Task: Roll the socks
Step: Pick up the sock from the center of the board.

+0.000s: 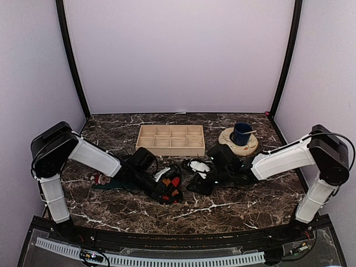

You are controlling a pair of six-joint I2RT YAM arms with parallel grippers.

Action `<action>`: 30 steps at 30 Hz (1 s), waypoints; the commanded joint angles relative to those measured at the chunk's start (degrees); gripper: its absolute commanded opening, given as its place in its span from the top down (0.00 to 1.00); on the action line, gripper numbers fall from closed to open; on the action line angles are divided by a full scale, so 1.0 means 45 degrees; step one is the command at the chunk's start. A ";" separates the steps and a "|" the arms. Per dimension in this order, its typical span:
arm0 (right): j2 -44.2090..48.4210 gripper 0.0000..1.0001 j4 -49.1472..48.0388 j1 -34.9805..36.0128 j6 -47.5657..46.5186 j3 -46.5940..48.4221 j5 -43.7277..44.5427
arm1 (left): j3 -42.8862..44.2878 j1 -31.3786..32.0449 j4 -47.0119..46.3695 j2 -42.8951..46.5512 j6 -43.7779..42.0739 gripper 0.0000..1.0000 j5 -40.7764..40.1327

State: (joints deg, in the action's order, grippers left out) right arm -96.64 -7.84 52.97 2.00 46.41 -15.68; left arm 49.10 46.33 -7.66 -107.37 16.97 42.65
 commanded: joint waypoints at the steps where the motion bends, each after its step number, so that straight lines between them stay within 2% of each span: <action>1: 0.0733 0.68 -0.1015 0.1079 -0.1077 -0.0568 0.2375 | 0.0118 -0.0275 0.1502 -0.0367 0.0365 1.00 0.0811; 9: 0.1055 0.61 -0.1313 0.2705 -0.1882 -0.0948 0.4175 | 0.0104 -0.0705 0.1574 -0.0462 0.0781 1.00 0.1733; 18: -0.0022 0.54 -0.0949 0.3878 -0.3273 -0.0033 0.5267 | 0.0417 -0.0986 0.2117 -0.0879 0.0674 1.00 0.2570; 30: -0.1674 0.55 -0.0235 0.4733 -0.4753 0.1424 0.5672 | 0.0664 -0.1304 0.2846 -0.1092 0.0310 1.00 0.3252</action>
State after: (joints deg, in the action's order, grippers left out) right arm -102.41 -9.32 73.28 -16.43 50.72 8.49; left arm 51.62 40.99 0.51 -111.63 19.88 56.58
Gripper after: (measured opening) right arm 0.457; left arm 0.041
